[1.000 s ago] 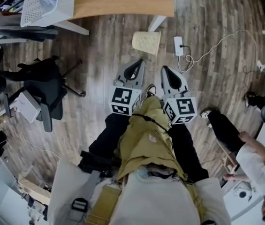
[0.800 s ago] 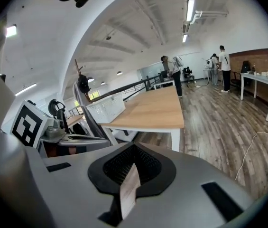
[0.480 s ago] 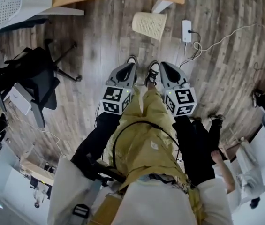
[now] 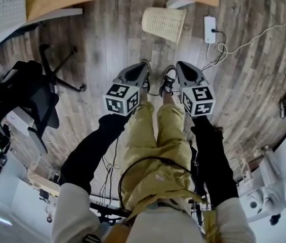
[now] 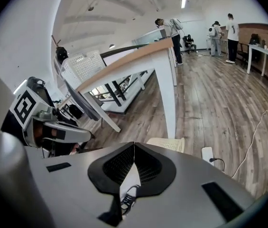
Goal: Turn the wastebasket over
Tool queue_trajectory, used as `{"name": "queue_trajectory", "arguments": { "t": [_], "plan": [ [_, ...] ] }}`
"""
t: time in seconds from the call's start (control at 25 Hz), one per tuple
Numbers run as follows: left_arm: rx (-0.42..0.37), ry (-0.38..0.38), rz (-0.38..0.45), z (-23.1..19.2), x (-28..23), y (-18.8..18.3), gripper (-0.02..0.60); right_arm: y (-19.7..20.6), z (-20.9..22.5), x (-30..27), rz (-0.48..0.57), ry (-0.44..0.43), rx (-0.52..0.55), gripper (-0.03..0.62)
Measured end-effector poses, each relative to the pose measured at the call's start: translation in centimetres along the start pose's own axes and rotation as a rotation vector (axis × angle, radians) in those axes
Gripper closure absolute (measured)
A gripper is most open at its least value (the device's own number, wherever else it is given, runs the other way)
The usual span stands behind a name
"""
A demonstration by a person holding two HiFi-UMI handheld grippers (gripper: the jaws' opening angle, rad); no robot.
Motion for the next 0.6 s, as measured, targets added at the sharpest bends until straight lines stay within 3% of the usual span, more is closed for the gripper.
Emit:
{"name": "queue_trajectory", "arguments": {
  "t": [0.24,0.6],
  "plan": [
    [-0.044,-0.042,-0.043,-3.6,-6.7,2.4,0.580,4.5,4.2,-6.6,-0.058,0.031,-0.008,0.572],
    [0.029,-0.105,-0.051,-7.0,-14.6,5.7,0.580,8.6,9.1,-13.7,-0.088,0.124,-0.103,0.572]
  ]
}}
Point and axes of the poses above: the fingertips, and each gripper's own axes: x backward along the fingers, z to its right, y out of its underside, the point moved 6 cm from there along x, backward along the fingers, and after that the axes turned 6 degrees about z, right-handed, at the moved point
